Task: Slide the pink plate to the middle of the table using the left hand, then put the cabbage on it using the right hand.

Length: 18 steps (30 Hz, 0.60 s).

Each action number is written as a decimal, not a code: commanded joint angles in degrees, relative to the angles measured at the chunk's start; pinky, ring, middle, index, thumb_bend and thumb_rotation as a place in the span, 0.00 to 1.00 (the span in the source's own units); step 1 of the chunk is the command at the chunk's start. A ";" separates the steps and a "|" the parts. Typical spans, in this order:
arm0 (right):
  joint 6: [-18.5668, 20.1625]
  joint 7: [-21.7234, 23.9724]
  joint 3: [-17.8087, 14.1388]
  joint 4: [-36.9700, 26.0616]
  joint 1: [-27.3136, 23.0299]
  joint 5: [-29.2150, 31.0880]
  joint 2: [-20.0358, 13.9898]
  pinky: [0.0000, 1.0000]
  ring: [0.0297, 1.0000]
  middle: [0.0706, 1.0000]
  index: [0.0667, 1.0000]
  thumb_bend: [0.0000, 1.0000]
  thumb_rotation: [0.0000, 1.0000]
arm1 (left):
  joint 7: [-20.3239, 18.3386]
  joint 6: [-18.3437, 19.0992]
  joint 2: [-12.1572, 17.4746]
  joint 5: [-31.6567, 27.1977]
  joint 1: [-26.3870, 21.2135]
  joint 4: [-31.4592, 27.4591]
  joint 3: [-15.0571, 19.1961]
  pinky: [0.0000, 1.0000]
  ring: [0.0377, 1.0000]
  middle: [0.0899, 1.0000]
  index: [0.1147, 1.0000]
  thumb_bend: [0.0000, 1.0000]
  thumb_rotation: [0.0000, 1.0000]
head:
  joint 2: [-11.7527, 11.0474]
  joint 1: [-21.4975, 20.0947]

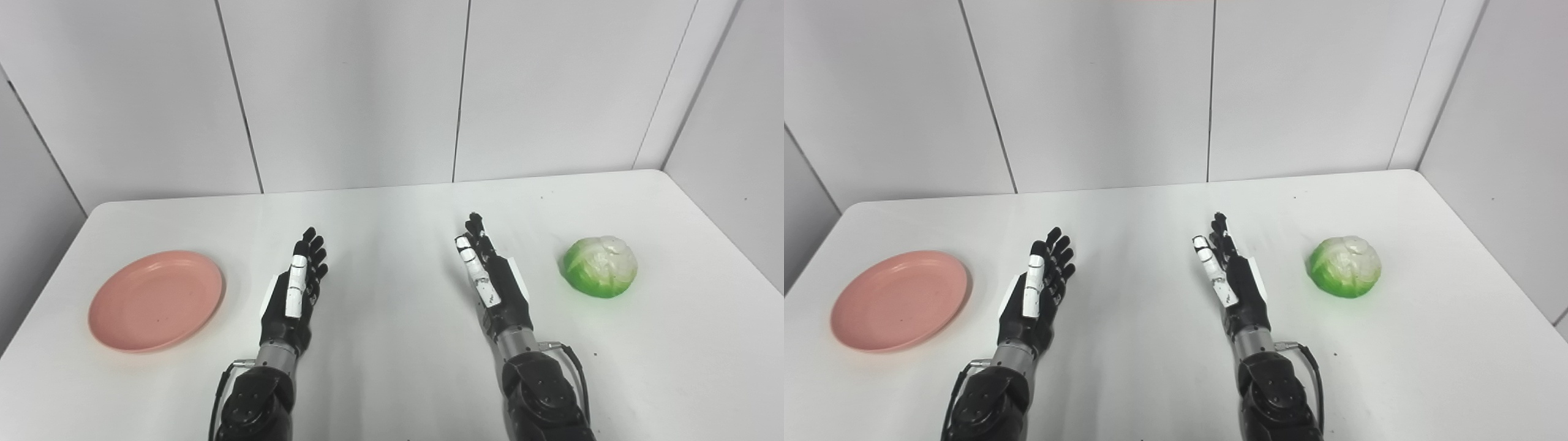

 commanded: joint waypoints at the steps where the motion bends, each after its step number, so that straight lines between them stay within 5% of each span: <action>1: -1.28 1.87 -0.66 -1.80 -1.27 1.76 -1.31 1.00 1.00 1.00 1.00 0.71 0.76 | 0.99 -0.77 -1.16 0.73 -1.27 -2.10 -0.36 1.00 1.00 1.00 1.00 0.75 1.00 | -1.30 4.56; 7: -1.44 5.49 -2.51 0.12 -1.27 6.93 -2.57 1.00 1.00 1.00 1.00 0.72 0.74 | 1.40 0.93 -0.46 0.35 -6.10 -6.06 0.70 1.00 1.00 1.00 1.00 0.70 1.00 | -5.58 14.98; 13: -3.25 6.88 -2.76 0.21 -0.32 6.77 -4.12 1.00 1.00 1.00 1.00 0.68 0.79 | 3.06 5.19 4.33 -0.19 -12.25 -6.50 4.61 1.00 0.99 0.98 0.97 0.77 1.00 | -7.97 18.66; 18: -2.24 6.09 -2.78 -0.62 -0.09 5.48 -4.27 1.00 1.00 1.00 1.00 0.64 0.82 | 4.85 7.15 7.79 -1.28 -14.81 -6.34 8.81 0.88 0.87 0.84 0.83 0.82 1.00 | -8.78 19.48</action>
